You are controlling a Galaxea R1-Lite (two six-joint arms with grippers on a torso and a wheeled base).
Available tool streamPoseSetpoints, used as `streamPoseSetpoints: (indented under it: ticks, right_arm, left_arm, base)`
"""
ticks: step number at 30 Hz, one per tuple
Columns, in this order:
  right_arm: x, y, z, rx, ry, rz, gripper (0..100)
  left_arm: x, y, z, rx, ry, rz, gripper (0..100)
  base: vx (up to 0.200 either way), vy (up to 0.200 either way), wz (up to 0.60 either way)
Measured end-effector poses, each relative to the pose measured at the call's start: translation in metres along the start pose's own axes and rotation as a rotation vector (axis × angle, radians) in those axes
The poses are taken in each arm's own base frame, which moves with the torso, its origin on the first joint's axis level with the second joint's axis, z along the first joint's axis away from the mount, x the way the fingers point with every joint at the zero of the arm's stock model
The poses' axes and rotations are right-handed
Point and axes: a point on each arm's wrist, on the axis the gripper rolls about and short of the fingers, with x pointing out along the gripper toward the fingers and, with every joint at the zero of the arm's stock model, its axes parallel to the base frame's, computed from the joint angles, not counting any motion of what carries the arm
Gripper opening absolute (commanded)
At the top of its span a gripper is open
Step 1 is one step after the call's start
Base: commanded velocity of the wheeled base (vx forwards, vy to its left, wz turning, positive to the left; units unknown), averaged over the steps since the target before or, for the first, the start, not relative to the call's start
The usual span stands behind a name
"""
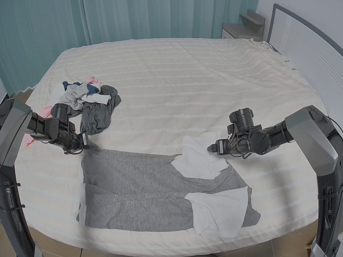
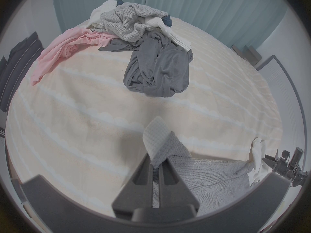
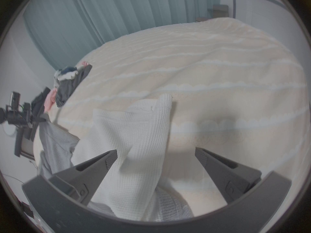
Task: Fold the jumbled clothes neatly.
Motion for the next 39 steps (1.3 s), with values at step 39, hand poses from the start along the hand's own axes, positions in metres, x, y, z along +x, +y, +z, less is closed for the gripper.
streamPoseSetpoints:
  ticks: [39]
  right_arm:
    - [-0.041, -0.026, 0.010, 0.011, -0.008, -0.048, 100]
  left_arm:
    - [-0.006, 0.002, -0.008, -0.004, 0.021, 0.008, 0]
  base:
    - [0.000, 0.000, 0.00]
